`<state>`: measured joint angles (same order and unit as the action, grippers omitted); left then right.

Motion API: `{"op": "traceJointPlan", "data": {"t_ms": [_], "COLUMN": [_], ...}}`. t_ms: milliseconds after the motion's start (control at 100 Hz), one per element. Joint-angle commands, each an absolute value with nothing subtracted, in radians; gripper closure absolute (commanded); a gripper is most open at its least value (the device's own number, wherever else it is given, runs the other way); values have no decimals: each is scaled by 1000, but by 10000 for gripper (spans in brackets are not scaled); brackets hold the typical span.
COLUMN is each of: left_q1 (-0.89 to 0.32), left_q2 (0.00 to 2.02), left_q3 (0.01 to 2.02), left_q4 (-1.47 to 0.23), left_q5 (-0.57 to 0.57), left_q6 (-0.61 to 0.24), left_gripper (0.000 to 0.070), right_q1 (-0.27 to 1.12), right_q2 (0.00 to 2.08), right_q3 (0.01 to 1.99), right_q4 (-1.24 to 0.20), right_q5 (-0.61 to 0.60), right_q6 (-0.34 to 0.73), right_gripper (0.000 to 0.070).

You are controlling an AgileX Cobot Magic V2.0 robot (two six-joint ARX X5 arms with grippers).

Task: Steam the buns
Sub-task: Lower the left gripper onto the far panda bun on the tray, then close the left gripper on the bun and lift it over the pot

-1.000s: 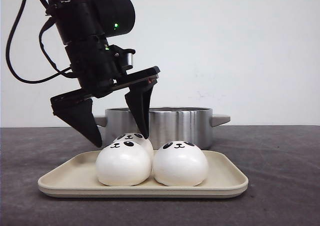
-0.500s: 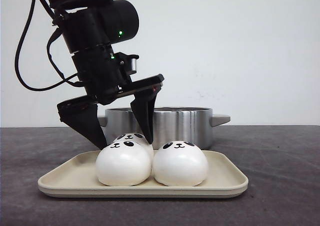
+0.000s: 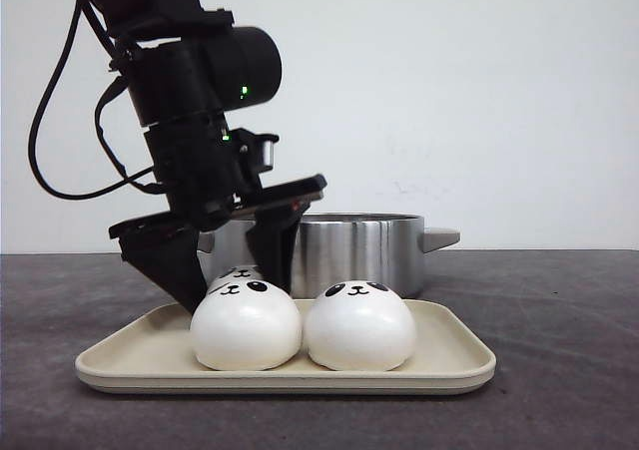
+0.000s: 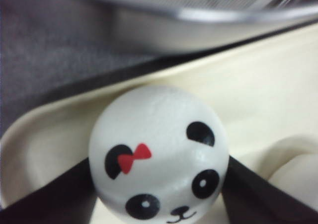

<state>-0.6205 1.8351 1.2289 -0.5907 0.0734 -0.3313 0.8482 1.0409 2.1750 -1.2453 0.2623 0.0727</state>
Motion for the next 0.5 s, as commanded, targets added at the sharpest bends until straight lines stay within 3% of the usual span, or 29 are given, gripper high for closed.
{"op": "traceJointPlan", "data": {"t_ms": [0,70,490], "left_q1": [-630,-630,-640], "left_q2": [1867,1867,1842], "left_q3": [1249,1250,1374], "left_q4": [-606,-602,-700], "left_q5": [67,67,90], "left_q6": [-326,-320,-261], "left_gripper": [533,699,700], "right_q1": [858,858,858], "right_q2": [1048,1049,1049], "right_q3": [2197,2197,2197], "right_q4": [-1238,-1239,-1239], "right_q5": [262,262,263], "right_q6": [93,94,94], "right_gripper": [698,698,698]}}
